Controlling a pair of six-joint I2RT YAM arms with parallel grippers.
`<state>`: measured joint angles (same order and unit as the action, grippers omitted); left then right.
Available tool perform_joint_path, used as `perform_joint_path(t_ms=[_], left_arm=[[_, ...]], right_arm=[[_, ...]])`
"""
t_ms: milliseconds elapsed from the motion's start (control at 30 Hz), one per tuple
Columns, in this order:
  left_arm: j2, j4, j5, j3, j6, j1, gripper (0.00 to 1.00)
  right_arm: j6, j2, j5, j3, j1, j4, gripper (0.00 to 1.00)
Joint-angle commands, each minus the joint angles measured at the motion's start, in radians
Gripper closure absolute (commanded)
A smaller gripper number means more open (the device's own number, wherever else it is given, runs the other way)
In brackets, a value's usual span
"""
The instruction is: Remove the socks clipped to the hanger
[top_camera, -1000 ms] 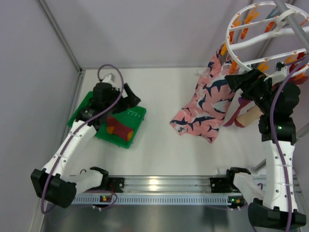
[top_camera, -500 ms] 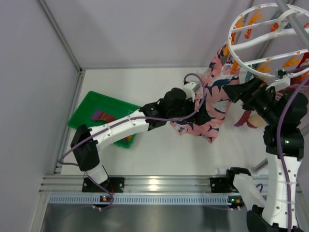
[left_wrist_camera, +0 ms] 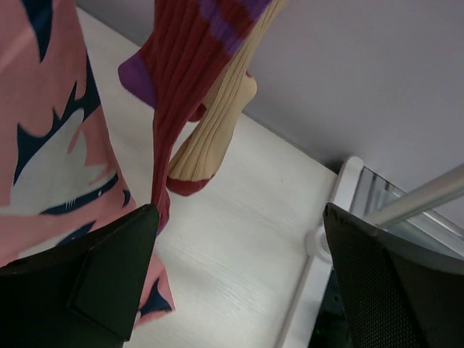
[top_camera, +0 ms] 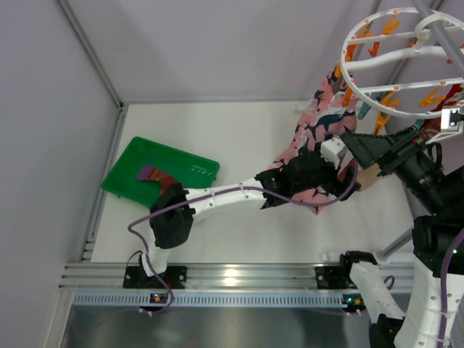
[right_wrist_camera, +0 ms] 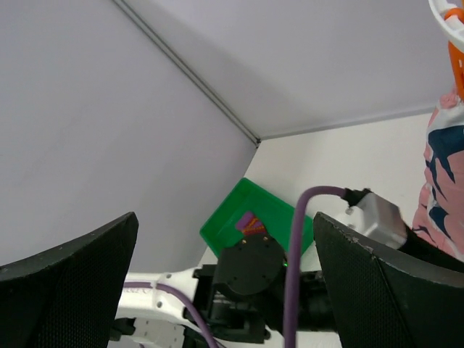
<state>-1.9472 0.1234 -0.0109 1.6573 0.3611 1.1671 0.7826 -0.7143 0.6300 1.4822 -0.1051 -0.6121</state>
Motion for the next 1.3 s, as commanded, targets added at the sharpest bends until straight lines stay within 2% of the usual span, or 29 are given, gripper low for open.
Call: perform_joint_path(t_ms=[0, 133, 167, 200, 267, 467, 600, 733, 833, 867, 967, 1000, 1033, 1133, 1267], left_arm=[[-0.105, 0.162, 0.15, 0.09, -0.146, 0.025, 0.02], [-0.272, 0.173, 0.186, 0.289, -0.233, 0.026, 0.02], [-0.357, 0.173, 0.202, 0.335, -0.249, 0.026, 0.02], [-0.396, 0.17, 0.276, 0.381, -0.263, 0.026, 0.02], [-0.476, 0.171, 0.316, 0.462, -0.292, 0.023, 0.02], [-0.429, 0.203, 0.292, 0.377, -0.257, 0.016, 0.02], [-0.446, 0.205, 0.301, 0.395, -0.301, 0.014, 0.02], [-0.481, 0.203, 0.235, 0.421, -0.294, 0.0, 0.06], [-0.502, 0.205, 0.1, 0.444, -0.257, -0.017, 0.12], [-0.51, 0.205, 0.044, 0.455, -0.252, -0.017, 0.18], [-0.527, 0.203, -0.056, 0.486, -0.237, -0.017, 0.47], [-0.524, 0.203, -0.107, 0.481, -0.231, -0.017, 0.75], [-0.503, 0.202, -0.112, 0.469, -0.225, -0.017, 0.98], [-0.385, 0.203, -0.072, 0.346, -0.166, -0.021, 1.0], [-0.198, 0.2, -0.119, 0.168, -0.039, -0.046, 1.0]], right_arm=[[0.046, -0.007, 0.033, 0.042, 0.008, 0.011, 0.01], [0.043, 0.003, 0.025, 0.064, 0.008, -0.006, 0.01], [0.043, 0.004, 0.022, 0.067, 0.01, -0.009, 0.01], [0.04, 0.007, 0.022, 0.072, 0.01, -0.011, 0.01], [0.037, 0.01, 0.019, 0.076, 0.01, -0.018, 0.01], [-0.013, 0.022, -0.019, 0.081, 0.03, -0.057, 0.0], [0.003, 0.016, 0.01, 0.053, 0.03, -0.029, 0.0], [-0.003, 0.024, -0.001, 0.052, 0.033, -0.035, 0.01], [-0.011, 0.023, -0.006, 0.058, 0.035, -0.041, 0.01], [-0.009, 0.022, -0.007, 0.059, 0.035, -0.041, 0.01], [-0.02, 0.021, -0.013, 0.058, 0.035, -0.047, 0.01], [-0.026, 0.016, -0.022, 0.056, 0.035, -0.054, 0.0], [-0.035, 0.018, -0.053, 0.056, 0.035, -0.075, 0.01], [-0.085, 0.004, -0.163, 0.066, 0.038, -0.144, 0.0], [-0.157, -0.04, -0.274, 0.079, 0.036, -0.189, 0.01]])
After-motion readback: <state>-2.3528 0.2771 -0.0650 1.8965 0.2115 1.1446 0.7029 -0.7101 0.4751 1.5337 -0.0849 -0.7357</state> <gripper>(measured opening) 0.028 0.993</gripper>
